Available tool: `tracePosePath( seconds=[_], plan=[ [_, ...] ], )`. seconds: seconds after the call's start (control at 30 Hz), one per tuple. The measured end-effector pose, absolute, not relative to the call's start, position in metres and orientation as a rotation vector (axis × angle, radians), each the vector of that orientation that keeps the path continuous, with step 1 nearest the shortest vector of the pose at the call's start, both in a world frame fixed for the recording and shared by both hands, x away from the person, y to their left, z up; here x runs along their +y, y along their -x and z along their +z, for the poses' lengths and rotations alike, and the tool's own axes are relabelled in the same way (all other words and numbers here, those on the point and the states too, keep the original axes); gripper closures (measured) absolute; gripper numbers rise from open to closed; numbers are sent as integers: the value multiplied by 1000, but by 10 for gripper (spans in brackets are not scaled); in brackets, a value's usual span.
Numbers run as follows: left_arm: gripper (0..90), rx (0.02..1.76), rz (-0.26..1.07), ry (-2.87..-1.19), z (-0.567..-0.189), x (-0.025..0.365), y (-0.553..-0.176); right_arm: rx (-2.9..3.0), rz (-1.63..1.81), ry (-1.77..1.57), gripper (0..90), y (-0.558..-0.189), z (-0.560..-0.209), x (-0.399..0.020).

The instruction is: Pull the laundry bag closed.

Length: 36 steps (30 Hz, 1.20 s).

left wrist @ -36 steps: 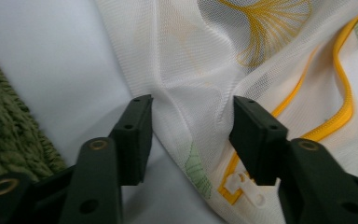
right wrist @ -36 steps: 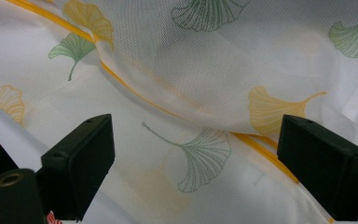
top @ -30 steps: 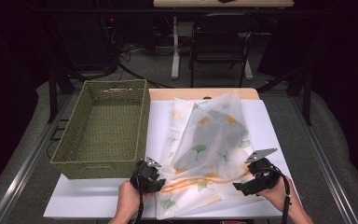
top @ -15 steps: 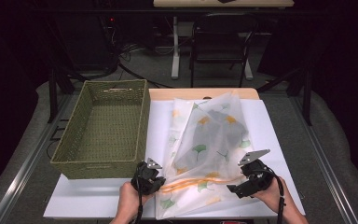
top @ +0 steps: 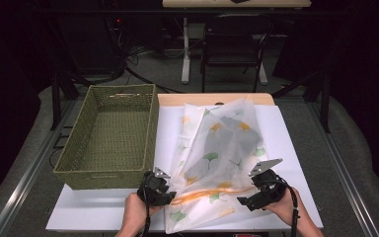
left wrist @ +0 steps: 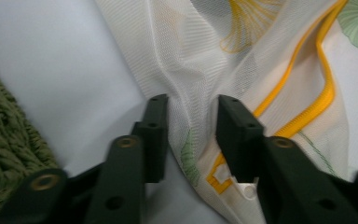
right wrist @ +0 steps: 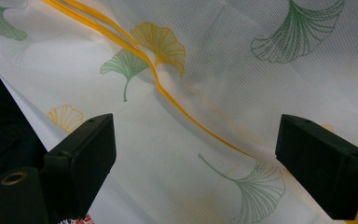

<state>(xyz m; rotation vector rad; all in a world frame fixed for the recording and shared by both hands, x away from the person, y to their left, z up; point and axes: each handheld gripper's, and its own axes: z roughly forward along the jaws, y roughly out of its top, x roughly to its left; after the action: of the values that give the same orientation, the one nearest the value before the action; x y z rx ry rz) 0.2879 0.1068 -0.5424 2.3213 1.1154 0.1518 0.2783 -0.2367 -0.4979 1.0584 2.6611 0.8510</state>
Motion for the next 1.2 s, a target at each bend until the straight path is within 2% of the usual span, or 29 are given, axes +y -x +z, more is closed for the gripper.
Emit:
tracePosePath(
  seconds=[0.1,0.2,0.27,0.6,1.2],
  plan=[
    [734,1087,199,-2341,-543,105,-285,2669,861,-1054,105,-278,-497,-234],
    [839,1067,177,-2343,-543,106,-286,2682,856,-1050,87,-278,-498,-231],
    [874,1051,179,-2354,-543,105,-286,2689,855,-1044,65,-278,-498,-228],
    [883,1043,156,-2288,-531,110,-284,2711,863,-1020,0,-278,-496,-215],
    [881,1022,129,-2241,-520,109,-278,2815,887,-845,0,-274,-490,-157]
  ],
)
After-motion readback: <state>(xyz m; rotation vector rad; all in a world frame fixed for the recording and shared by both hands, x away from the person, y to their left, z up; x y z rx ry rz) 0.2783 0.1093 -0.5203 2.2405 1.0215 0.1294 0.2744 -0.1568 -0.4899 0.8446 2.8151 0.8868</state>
